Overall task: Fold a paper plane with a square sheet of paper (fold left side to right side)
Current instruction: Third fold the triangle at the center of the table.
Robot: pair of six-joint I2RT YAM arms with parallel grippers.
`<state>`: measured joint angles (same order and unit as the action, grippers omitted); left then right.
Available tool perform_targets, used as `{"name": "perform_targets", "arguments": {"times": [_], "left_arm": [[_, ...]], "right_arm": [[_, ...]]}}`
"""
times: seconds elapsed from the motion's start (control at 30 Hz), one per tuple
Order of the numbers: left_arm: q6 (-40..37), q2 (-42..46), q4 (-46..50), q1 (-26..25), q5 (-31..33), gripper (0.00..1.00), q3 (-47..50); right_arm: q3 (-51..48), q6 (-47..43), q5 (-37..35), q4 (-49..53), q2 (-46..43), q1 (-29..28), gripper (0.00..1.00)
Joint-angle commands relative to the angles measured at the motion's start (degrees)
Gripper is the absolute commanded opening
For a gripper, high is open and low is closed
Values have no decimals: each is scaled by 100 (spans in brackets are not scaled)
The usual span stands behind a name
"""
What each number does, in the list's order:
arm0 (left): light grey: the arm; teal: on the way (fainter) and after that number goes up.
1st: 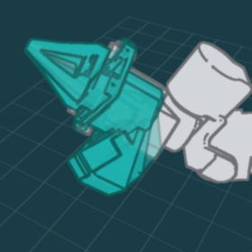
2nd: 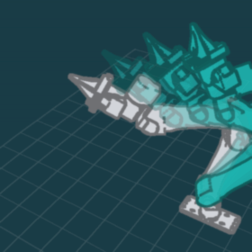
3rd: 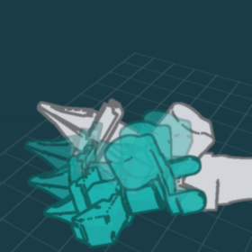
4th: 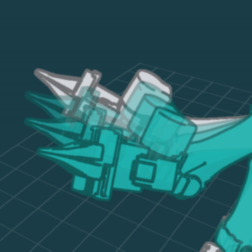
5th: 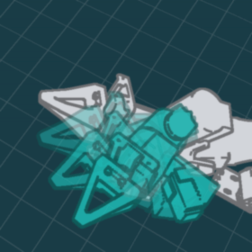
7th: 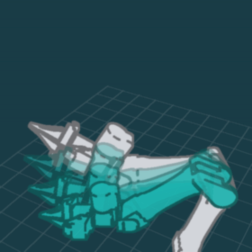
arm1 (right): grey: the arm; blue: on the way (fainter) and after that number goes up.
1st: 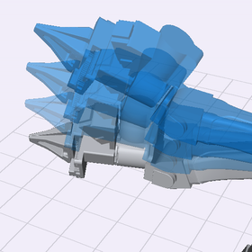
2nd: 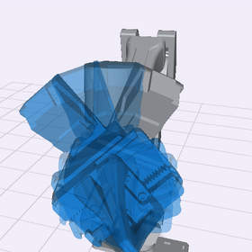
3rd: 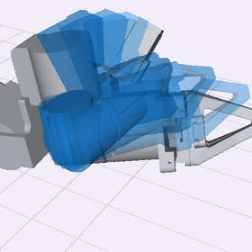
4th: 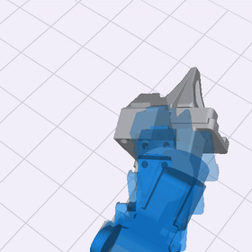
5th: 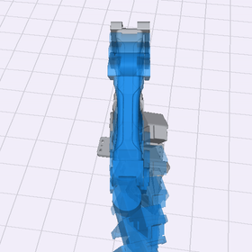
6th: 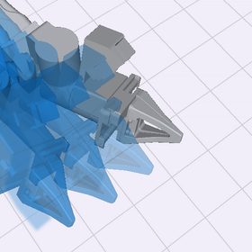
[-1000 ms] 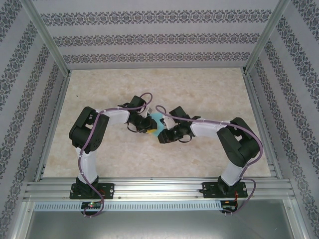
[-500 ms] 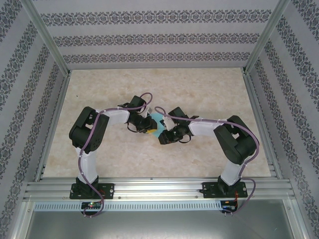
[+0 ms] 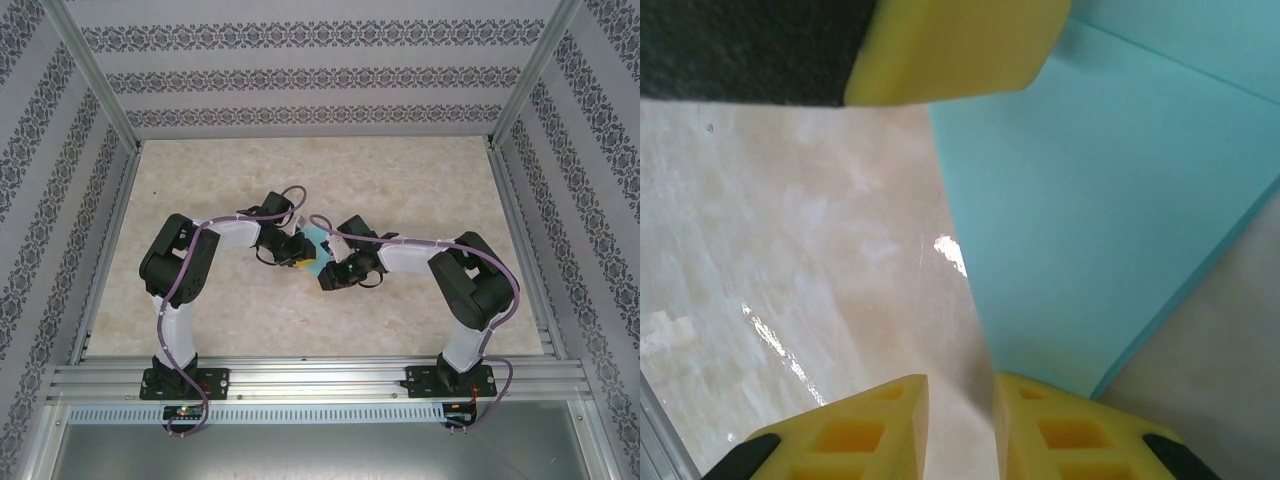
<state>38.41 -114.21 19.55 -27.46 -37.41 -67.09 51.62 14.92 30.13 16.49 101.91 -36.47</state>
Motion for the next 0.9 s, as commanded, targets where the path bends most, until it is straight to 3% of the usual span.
{"name": "perform_targets", "arguments": {"times": [0.0,0.3,0.87], "left_arm": [[-154,-321,119,-31,522,24,-28],[-161,-312,119,-32,515,24,-24],[-181,-300,128,-31,544,24,3]], "right_arm": [[-214,-68,-68,387,-20,-124,24],[54,27,263,-104,-768,40,24],[285,-107,17,-34,178,-28,24]]}}
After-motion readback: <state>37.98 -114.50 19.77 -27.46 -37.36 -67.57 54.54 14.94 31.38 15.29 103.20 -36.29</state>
